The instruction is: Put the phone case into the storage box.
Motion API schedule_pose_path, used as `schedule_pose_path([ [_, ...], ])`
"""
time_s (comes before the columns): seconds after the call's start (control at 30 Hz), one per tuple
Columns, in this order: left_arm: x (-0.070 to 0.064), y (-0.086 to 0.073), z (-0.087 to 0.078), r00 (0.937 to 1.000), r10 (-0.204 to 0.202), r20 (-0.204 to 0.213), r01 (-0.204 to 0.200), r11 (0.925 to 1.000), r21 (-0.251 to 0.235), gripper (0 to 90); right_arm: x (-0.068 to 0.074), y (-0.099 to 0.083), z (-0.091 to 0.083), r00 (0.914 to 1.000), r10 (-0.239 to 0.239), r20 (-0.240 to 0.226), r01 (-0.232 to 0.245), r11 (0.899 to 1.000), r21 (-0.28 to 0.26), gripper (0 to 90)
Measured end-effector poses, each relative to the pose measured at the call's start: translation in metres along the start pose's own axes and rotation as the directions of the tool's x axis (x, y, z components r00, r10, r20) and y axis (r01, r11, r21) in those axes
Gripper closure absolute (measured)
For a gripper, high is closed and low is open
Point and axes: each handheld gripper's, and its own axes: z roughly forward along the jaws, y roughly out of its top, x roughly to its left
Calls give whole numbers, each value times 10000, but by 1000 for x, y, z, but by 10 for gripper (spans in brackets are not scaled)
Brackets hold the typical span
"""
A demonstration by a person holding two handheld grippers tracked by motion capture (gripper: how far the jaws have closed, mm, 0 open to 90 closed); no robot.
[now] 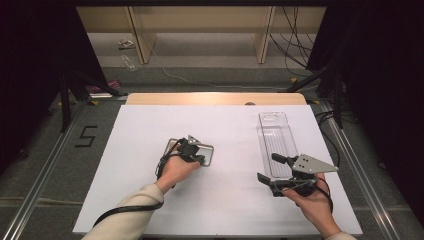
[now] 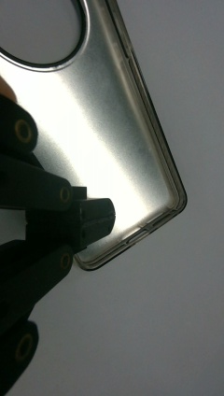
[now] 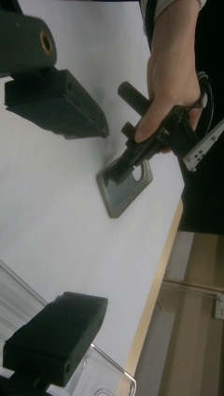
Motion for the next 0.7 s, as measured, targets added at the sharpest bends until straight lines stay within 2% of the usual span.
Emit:
schedule_pose_path([
  [0.17,5,-10,-11,9998,72,176,-75,9998,166,900,0,-1,1,10000,43,17,-43,10000,23,159],
  [0.7,12,-27,-32,9987,454,222,-470,9962,739,900,-1,-2,2,10000,64,54,-64,10000,74,159],
])
